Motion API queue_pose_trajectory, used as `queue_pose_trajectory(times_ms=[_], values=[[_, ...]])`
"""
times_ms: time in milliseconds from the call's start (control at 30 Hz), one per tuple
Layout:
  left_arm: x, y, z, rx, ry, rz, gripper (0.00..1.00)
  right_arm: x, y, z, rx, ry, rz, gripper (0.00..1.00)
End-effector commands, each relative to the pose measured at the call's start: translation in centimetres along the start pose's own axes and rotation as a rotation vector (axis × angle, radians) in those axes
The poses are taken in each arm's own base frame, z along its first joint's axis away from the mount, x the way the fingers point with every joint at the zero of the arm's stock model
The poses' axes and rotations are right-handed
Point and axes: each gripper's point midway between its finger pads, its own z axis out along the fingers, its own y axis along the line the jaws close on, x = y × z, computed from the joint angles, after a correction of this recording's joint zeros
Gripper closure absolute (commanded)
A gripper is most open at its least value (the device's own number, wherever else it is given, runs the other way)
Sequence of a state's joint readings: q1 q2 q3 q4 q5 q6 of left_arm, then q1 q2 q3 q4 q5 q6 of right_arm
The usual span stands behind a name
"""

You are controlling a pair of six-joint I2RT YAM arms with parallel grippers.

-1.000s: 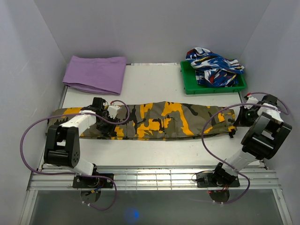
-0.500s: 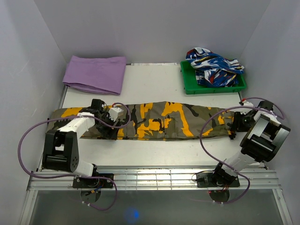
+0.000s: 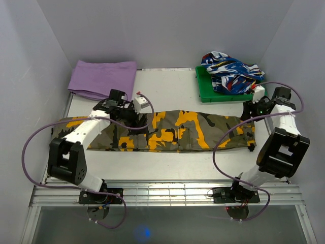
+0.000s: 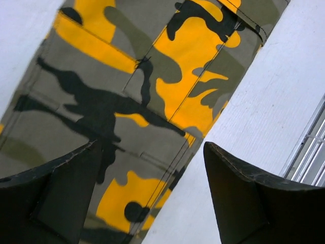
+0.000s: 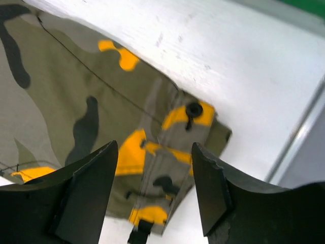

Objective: Fold and stack the trousers
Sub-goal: Fold the trousers

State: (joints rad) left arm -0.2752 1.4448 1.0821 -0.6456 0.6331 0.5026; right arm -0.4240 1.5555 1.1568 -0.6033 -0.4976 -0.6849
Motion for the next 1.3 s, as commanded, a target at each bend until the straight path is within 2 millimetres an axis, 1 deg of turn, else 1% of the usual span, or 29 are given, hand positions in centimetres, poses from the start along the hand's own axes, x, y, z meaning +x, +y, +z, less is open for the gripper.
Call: queue_pose_trajectory(times_ms=[0,33,67,100,167,233,267,300,333,367,400,500,600,633,700,733,800,833,900,933,967,1033,1067,1100,1133,1167,1200,1233,1267], values=[[-0.5,-0.6,4.0,0.049,0.026,-0.009,0.10,-2.5,0.5,2.6,-0.056,-0.043,-0.110,0.35],[-1.2,-0.1,4.8,0.038,0.023,0.003,0.12,-2.7,0.3,3.8,-0.063,-0.022,-0.123,0.37],[-0.7,0.0,6.1,0.049,0.045,-0.026,0.14,-3.0,0.0,4.4,-0.063,-0.024,-0.131,0.37],[-2.1,0.3,6.9,0.029,0.024,-0.004,0.15,-3.0,-0.6,5.4,-0.063,-0.011,-0.127,0.38],[-2.4,0.3,8.8,0.035,0.031,-0.026,0.16,-3.2,-1.0,6.5,-0.066,-0.010,-0.138,0.38],[-3.7,1.0,9.9,0.002,0.013,-0.014,0.16,-2.4,-1.4,8.0,-0.076,0.022,-0.143,0.37],[-5.4,1.2,10.2,-0.004,-0.015,0.005,0.15,-2.4,-1.7,8.4,-0.073,0.026,-0.168,0.36],[-5.5,1.4,11.1,0.002,-0.010,-0.007,0.14,-1.7,-1.9,9.0,-0.076,0.042,-0.168,0.35],[-6.2,1.6,11.4,0.004,-0.023,-0.007,0.13,-1.4,-2.1,9.2,-0.070,0.053,-0.175,0.32],[-8.0,2.0,11.5,0.000,-0.052,0.010,0.12,-0.8,-2.1,9.5,-0.073,0.064,-0.181,0.32],[-7.9,2.3,12.4,0.003,-0.043,0.000,0.11,-0.4,-2.2,9.9,-0.074,0.071,-0.191,0.31],[-9.5,3.2,13.3,-0.002,-0.077,0.019,0.11,0.9,-2.0,10.6,-0.087,0.102,-0.200,0.31],[-10.0,3.8,14.8,0.002,-0.095,0.031,0.10,2.3,-1.6,11.2,-0.100,0.145,-0.204,0.37],[-9.5,4.1,15.7,0.011,-0.088,0.020,0.10,2.7,-1.7,11.3,-0.096,0.157,-0.209,0.47],[-9.6,3.9,16.5,0.044,-0.089,0.011,0.10,3.1,-2.0,11.5,-0.080,0.171,-0.211,0.62],[-9.1,3.8,17.0,0.059,-0.076,-0.002,0.11,3.3,-2.5,11.5,-0.058,0.184,-0.210,0.77],[-8.0,3.4,17.9,0.095,-0.056,-0.016,0.17,3.2,-3.2,11.5,-0.022,0.196,-0.204,0.92],[-7.1,3.2,18.3,0.104,-0.038,-0.025,0.19,3.1,-3.8,11.4,0.006,0.203,-0.197,0.92],[-5.7,3.2,18.9,0.101,-0.009,-0.046,0.30,2.6,-4.4,11.0,0.040,0.195,-0.198,0.92],[-4.5,3.5,19.1,0.081,0.023,-0.068,0.36,2.8,-4.5,10.8,0.053,0.197,-0.194,0.92],[-3.7,3.5,19.2,0.075,0.042,-0.079,0.52,2.6,-4.6,10.6,0.062,0.190,-0.206,0.92],[-2.6,3.2,18.9,0.065,0.066,-0.092,0.65,2.5,-4.6,10.0,0.073,0.189,-0.226,0.92],[-0.6,2.6,18.8,0.070,0.097,-0.110,0.72,3.2,-4.1,9.8,0.060,0.202,-0.247,0.92],[-1.4,2.2,18.0,0.058,0.067,-0.088,0.82,3.0,-3.9,9.3,0.063,0.196,-0.270,0.92],[-0.8,1.9,17.6,0.047,0.072,-0.089,0.83,3.2,-3.7,9.0,0.058,0.198,-0.286,0.92],[1.1,0.7,17.4,0.052,0.104,-0.098,0.84,4.0,-3.1,8.9,0.044,0.210,-0.295,0.92],[1.3,0.0,17.0,0.047,0.099,-0.093,0.88,3.8,-3.0,8.3,0.046,0.204,-0.327,0.92],[-0.1,-0.6,15.9,0.032,0.049,-0.056,0.90,4.0,-2.7,8.1,0.042,0.209,-0.337,0.92],[-0.2,-1.5,15.8,0.010,0.045,-0.028,0.91,4.1,-2.4,7.8,0.029,0.211,-0.344,0.92]])
